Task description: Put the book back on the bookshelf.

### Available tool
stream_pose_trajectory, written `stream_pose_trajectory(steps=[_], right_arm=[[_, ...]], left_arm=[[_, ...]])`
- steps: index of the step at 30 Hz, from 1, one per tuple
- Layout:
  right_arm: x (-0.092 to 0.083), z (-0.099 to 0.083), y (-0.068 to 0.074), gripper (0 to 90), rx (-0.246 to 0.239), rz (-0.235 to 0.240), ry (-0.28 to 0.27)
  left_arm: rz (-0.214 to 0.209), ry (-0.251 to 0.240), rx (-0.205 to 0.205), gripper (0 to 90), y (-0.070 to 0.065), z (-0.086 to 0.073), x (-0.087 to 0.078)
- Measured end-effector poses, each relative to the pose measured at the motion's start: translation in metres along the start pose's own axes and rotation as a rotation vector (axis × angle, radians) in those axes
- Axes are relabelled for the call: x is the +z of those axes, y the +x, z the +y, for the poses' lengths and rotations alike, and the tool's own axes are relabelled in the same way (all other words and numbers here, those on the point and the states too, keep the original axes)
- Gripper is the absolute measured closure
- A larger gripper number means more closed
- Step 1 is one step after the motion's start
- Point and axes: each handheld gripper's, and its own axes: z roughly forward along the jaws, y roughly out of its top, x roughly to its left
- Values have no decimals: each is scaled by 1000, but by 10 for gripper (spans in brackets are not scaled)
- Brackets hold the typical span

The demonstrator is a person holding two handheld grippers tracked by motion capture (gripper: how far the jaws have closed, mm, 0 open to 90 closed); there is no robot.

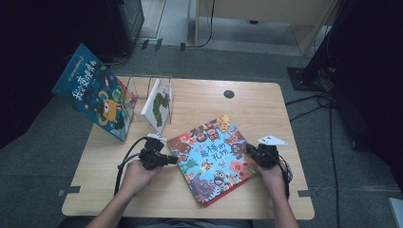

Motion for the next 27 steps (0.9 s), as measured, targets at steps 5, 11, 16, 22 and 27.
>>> stream_pose_trajectory(steps=[5,11,16,22,27], right_arm=[[-12,-11,-1,889,4,-14,10],[-28,-24,-2,891,15,-28,12],[-39,-35,2,892,22,-34,8],[-55,-49,6,892,31,-49,5],[-61,-58,5,897,21,-69,57]], left_arm=[[23,-25,-18,893,15,8,-11],[13,-48,-45,885,31,16,-20],[29,-42,-37,884,38,22,-21],[41,-33,-29,880,42,26,-17],[35,-40,-33,873,46,28,-16]])
